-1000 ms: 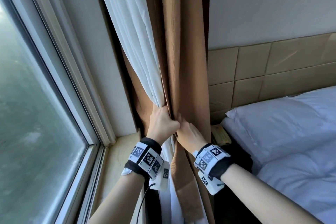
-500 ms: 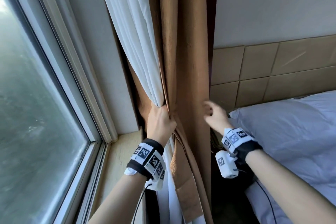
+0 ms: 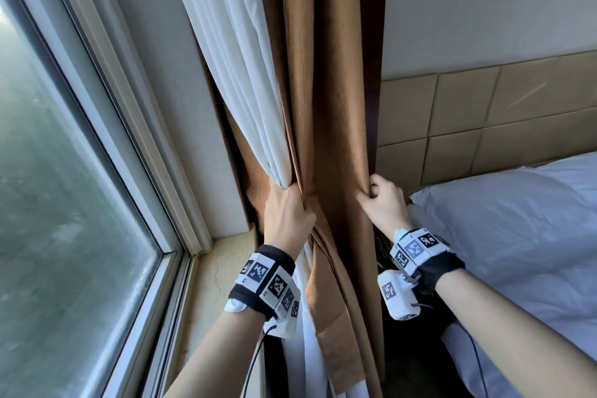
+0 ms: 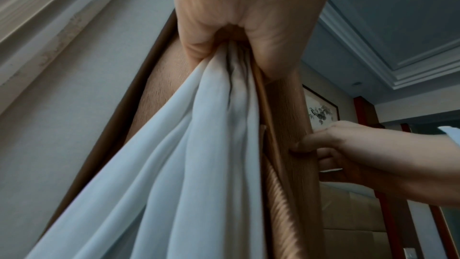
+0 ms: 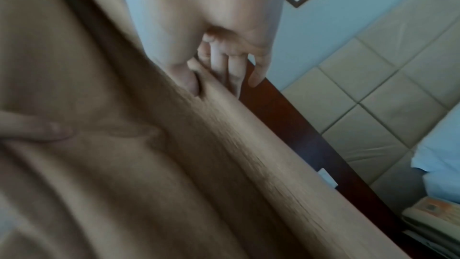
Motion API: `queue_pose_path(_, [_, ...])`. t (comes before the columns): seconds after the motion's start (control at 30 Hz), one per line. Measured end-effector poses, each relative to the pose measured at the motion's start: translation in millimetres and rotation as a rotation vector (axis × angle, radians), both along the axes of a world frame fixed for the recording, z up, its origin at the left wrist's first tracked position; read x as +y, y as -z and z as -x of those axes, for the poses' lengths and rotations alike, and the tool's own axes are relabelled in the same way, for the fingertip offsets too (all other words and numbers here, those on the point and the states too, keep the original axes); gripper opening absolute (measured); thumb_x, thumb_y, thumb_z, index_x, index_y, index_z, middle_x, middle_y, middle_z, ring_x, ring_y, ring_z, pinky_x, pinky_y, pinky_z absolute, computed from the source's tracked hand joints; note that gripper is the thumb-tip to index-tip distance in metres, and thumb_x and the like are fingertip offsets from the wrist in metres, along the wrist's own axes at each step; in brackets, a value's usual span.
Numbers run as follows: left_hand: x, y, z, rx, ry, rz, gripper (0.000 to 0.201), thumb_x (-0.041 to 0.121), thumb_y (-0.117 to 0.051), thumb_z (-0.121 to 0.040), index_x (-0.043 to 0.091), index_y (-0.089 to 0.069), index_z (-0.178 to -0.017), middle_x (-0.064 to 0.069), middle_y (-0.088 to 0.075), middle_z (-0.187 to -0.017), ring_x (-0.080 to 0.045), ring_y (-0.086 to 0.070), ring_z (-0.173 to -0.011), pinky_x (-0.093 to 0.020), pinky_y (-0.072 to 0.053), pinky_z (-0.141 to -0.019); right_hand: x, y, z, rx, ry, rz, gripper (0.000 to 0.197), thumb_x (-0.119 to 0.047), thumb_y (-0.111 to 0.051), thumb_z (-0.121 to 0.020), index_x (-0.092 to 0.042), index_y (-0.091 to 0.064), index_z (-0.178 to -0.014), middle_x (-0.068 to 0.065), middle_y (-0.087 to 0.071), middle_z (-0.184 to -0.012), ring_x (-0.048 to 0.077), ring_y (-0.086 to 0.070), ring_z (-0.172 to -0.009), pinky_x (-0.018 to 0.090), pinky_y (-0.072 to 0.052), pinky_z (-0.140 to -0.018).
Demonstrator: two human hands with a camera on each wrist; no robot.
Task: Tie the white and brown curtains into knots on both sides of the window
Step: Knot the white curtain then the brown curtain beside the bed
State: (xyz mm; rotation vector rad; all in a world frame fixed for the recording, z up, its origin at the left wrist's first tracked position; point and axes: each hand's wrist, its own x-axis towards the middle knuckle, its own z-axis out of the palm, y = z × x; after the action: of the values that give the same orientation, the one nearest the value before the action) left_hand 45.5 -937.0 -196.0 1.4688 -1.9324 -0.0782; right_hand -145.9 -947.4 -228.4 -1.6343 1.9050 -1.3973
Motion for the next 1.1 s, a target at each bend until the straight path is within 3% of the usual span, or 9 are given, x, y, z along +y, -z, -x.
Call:
queue_pose_path(0.13, [0.3,-4.6,3.4,0.018,-0.007,0.002,0.008,0.001,-0.049,-0.073,0.002,-0.052,-0.08,-0.017,-0.044,-0.103,-0.039,-0.048,-0.07,-0.029,-0.038,-0.058,15.7,4.9,-16.5,0.035,-0.014,0.041,0.019,-0.023,-0.06,-0.088,-0.019,-0.044,-0.08,-0.007,-0.051,-0.049,0.007,-0.045,-0.049,0.028,-0.033,-0.056])
queue_pose_path(0.23, [1.4,-4.8,3.6,0.022,-0.002,-0.005,0.011,0.0,-0.049,-0.072,0.0,-0.054,-0.082,-0.019,-0.044,-0.106,-0.042,-0.051,-0.074,-0.031,-0.04,-0.061,25.7,8.6,-33.9,0.053,-0.077,0.041,0.017,-0.026,-0.059,-0.089,-0.015,-0.047,-0.083,0.005,-0.058,-0.052,0.019,-0.053,-0.052,0.035,-0.041,-0.055])
queue_pose_path(0.43, [5.7,-11.1,5.2,0.073,0.009,-0.067,0.005,0.003,-0.054,-0.072,0.003,-0.05,-0.075,-0.016,-0.044,-0.099,-0.035,-0.049,-0.073,-0.03,-0.037,-0.061,24.8,13.8,-59.2,0.242,-0.251,0.047,0.008,-0.016,-0.055,-0.087,-0.017,-0.047,-0.085,0.001,-0.06,-0.062,0.031,-0.059,-0.066,0.036,-0.048,-0.062])
queue_pose_path(0.6, [6.9,-15.6,5.0,0.128,0.052,-0.079,0.028,0.029,-0.057,-0.075,0.006,-0.048,-0.061,-0.007,-0.049,-0.07,-0.026,-0.051,-0.064,-0.026,-0.037,-0.053,21.0,12.7,-68.6,0.368,-0.249,0.0,0.033,-0.008,-0.05,-0.084,-0.011,-0.059,-0.116,0.02,-0.069,-0.084,0.043,-0.062,-0.084,0.043,-0.052,-0.072])
queue_pose_path(0.73, [7.3,-17.0,13.3,0.17,-0.004,-0.076,0.046,0.05,-0.063,-0.078,0.006,-0.056,-0.065,-0.004,-0.054,-0.071,-0.025,-0.057,-0.065,-0.028,-0.046,-0.053,23.4,6.6,-65.5,0.395,-0.282,-0.054,0.019,-0.005,-0.05,-0.083,-0.004,-0.062,-0.097,0.02,-0.068,-0.081,0.043,-0.062,-0.082,0.042,-0.051,-0.073])
queue_pose_path(0.83, [6.1,-14.0,16.4,0.129,-0.085,-0.068,0.018,0.024,-0.063,-0.077,0.007,-0.059,-0.079,-0.011,-0.051,-0.095,-0.036,-0.059,-0.082,-0.034,-0.052,-0.067,27.1,8.5,-60.7,0.312,-0.347,-0.085,0.027,-0.002,-0.049,-0.082,-0.015,-0.067,-0.097,0.009,-0.072,-0.085,0.033,-0.065,-0.087,0.034,-0.052,-0.077])
queue_pose_path(0.93, [1.6,-10.9,9.2,0.06,-0.051,-0.052,0.007,0.008,-0.058,-0.071,0.006,-0.056,-0.077,-0.019,-0.05,-0.102,-0.042,-0.057,-0.08,-0.037,-0.052,-0.067,18.5,3.8,-45.0,0.164,-0.449,-0.202,0.043,0.002,-0.043,-0.079,-0.025,-0.072,-0.095,-0.007,-0.073,-0.088,0.012,-0.067,-0.093,0.029,-0.052,-0.091])
queue_pose_path(1.03, [-1.4,-8.7,0.7,0.023,-0.052,-0.036,0.01,0.006,-0.056,-0.073,0.002,-0.059,-0.082,-0.02,-0.05,-0.099,-0.042,-0.056,-0.077,-0.035,-0.05,-0.064,-6.8,-0.5,-19.0,0.018,-0.289,-0.19,0.043,0.0,-0.045,-0.076,-0.028,-0.071,-0.095,-0.012,-0.074,-0.081,0.006,-0.068,-0.092,0.03,-0.052,-0.093])
queue_pose_path(1.1, [1.3,-7.6,-2.4,0.025,-0.057,-0.034,0.01,0.006,-0.057,-0.076,0.001,-0.059,-0.084,-0.019,-0.05,-0.099,-0.04,-0.056,-0.077,-0.033,-0.046,-0.063,-22.0,-6.8,-3.1,-0.06,-0.114,-0.165,0.042,-0.005,-0.054,-0.08,-0.028,-0.061,-0.115,-0.006,-0.074,-0.097,0.013,-0.065,-0.102,0.026,-0.047,-0.092])
